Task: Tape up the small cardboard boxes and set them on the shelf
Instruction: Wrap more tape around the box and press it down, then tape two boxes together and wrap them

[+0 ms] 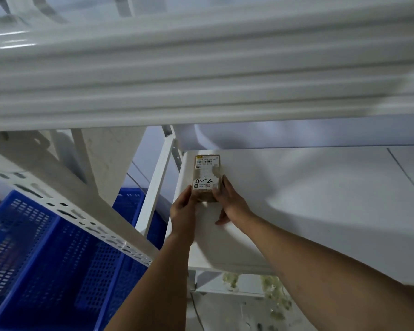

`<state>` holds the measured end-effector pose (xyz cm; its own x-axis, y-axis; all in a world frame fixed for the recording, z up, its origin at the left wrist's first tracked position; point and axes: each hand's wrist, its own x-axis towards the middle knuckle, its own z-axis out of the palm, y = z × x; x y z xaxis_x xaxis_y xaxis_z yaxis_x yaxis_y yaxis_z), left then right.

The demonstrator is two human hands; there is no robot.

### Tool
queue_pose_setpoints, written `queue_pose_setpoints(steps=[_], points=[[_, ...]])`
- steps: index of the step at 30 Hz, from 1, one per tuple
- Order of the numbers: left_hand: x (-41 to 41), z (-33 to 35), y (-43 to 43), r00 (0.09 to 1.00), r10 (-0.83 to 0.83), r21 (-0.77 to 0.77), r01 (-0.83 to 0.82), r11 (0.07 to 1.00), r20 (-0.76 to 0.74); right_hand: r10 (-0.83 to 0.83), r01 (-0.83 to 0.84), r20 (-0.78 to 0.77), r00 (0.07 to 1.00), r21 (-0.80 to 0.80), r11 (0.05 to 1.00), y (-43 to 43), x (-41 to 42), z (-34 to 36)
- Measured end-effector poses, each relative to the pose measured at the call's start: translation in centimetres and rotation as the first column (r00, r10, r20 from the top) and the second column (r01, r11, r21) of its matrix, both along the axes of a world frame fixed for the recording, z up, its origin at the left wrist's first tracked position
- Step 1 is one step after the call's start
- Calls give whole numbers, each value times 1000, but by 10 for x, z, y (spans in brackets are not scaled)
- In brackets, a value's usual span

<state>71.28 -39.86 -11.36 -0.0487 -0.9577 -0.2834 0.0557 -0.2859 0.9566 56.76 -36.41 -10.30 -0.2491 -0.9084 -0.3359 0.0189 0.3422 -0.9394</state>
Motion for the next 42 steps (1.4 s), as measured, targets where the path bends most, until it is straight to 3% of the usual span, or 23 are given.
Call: queue_pose_setpoints(steps=[4,7,10,13,18,26,33,38,42], points=[[-1,13,11,987,159,48,-159,986,-6,-26,24,99,995,19,1000,19,-9,15],[-26,38,53,955,295,-92,-290,953,43,-63,67,72,995,-49,997,61,-33,25],[-83,63,105,998,69,-221,-64,973,15,-106,114,59,993,-151,982,114,-73,41],[-154,89,148,979,-199,-303,200,932,36,-180,193,78,981,-210,959,169,-125,67],[-267,122,216,909,-418,-291,399,869,-1,-353,361,79,932,-259,896,264,-226,111],[-436,147,341,810,-584,-238,558,795,-54,-577,581,93,812,-233,780,415,-379,151],[-538,133,422,753,-647,-202,619,759,-119,-677,670,22,735,-173,722,513,-482,140],[-587,109,438,740,-671,-217,664,716,51,-672,673,40,739,-85,735,528,-530,122],[-646,88,419,675,-573,-328,732,597,464,-673,675,62,737,-24,738,518,-567,112]])
